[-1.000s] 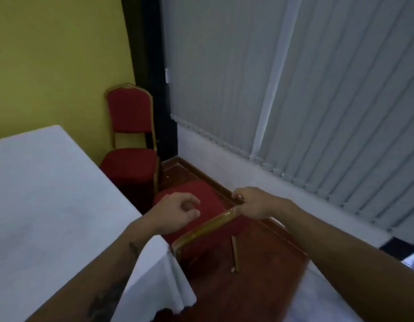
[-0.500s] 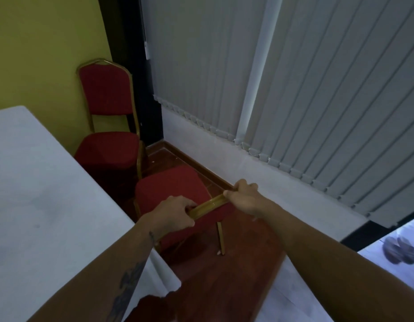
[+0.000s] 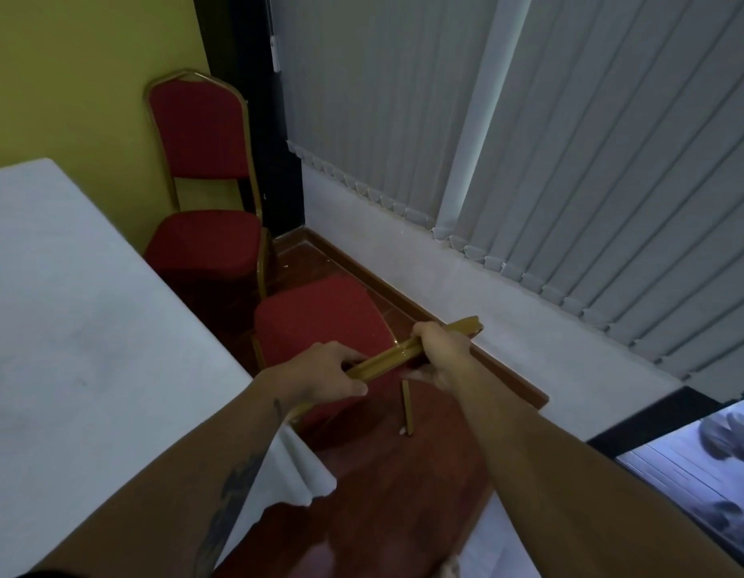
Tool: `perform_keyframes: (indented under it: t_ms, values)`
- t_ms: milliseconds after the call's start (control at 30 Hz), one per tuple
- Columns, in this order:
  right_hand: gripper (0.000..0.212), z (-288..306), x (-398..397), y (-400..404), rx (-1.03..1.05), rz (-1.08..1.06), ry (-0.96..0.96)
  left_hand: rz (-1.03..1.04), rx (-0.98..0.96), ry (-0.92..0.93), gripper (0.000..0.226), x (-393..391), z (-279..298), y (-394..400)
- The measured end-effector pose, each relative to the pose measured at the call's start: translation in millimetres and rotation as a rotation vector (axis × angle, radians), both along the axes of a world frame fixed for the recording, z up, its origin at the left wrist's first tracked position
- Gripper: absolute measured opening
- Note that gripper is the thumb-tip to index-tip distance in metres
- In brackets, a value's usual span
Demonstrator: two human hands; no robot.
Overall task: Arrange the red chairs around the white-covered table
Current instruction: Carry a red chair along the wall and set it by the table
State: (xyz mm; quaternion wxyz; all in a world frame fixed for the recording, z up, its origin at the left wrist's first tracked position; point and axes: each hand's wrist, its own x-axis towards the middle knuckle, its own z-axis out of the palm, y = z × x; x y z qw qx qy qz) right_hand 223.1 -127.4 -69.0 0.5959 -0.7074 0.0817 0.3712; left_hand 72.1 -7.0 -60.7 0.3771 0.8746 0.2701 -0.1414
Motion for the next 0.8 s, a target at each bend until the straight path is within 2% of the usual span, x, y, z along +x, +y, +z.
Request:
perform_keyframes:
  t_ms: [100, 167, 300, 467, 600, 800]
  values:
    - [0.048, -2.0, -1.9, 1.1, 0.017, -0.024, -0.013, 0.002, -0.031, 0.042, 0.064, -6.6, -7.0, 1.3]
    - [0.050, -1.6, -1.3, 1.9, 0.028, -0.015, -0.024, -0.023, 0.037, 0.109, 0.068, -13.3, -14.7, 0.7]
    - [0.044, 0.5, 2.8, 1.1, 0.036, 0.019, -0.042, -0.050, 0.145, 0.134, 0.044, -16.6, -17.0, -1.2]
    - [0.017, 5.1, 29.5, -14.9, -0.017, 0.106, -0.068, -0.095, 0.130, 0.179, 0.033, 7.9, -15.5, -19.4]
    - [0.018, 6.9, 72.0, -35.7, -0.068, 0.189, -0.093, -0.158, 0.120, 0.218, 0.021, 43.6, -13.6, -47.5]
    - [0.016, 8.0, 148.8, -53.9, -0.100, 0.217, -0.146, -0.174, 0.079, 0.227, 0.026, 116.0, -8.3, -74.8]
